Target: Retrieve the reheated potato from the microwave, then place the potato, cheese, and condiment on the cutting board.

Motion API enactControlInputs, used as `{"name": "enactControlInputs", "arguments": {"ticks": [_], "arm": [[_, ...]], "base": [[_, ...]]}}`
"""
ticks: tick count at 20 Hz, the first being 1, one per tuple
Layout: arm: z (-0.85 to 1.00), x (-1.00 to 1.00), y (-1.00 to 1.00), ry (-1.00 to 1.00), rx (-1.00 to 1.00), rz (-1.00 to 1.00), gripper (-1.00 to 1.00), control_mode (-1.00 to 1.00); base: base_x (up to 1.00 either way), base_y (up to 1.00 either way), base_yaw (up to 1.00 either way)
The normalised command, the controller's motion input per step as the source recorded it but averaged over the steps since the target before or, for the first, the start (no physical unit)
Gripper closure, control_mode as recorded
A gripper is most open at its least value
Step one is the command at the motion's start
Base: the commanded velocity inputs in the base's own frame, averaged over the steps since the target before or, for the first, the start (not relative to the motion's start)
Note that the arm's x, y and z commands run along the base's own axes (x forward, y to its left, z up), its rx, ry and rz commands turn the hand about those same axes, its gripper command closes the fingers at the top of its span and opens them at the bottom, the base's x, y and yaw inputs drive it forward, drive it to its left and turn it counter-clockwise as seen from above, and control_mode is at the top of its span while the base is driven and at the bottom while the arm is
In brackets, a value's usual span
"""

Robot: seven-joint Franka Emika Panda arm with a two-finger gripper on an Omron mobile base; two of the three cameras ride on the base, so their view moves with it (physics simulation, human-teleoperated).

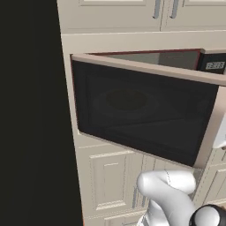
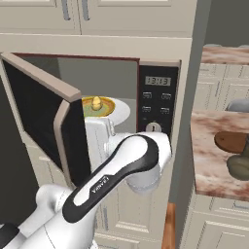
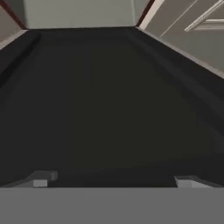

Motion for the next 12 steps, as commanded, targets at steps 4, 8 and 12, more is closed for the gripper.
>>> {"name": "enactControlInputs", "arguments": {"ticks": [4, 8, 12], "arm": [[-0.02, -0.48, 0.39, 0.0, 0.06, 0.29, -1.0, -1.0], [-0.01, -0.43, 0.45, 0.02, 0.07, 0.25, -1.0, -1.0], [-0.07, -0.4, 0.51, 0.01, 0.05, 0.23, -1.0, -1.0]], "base": [[0.0, 0.0, 0.0], [0.0, 0.0, 0.0], [0.0, 0.0, 0.0]]}}
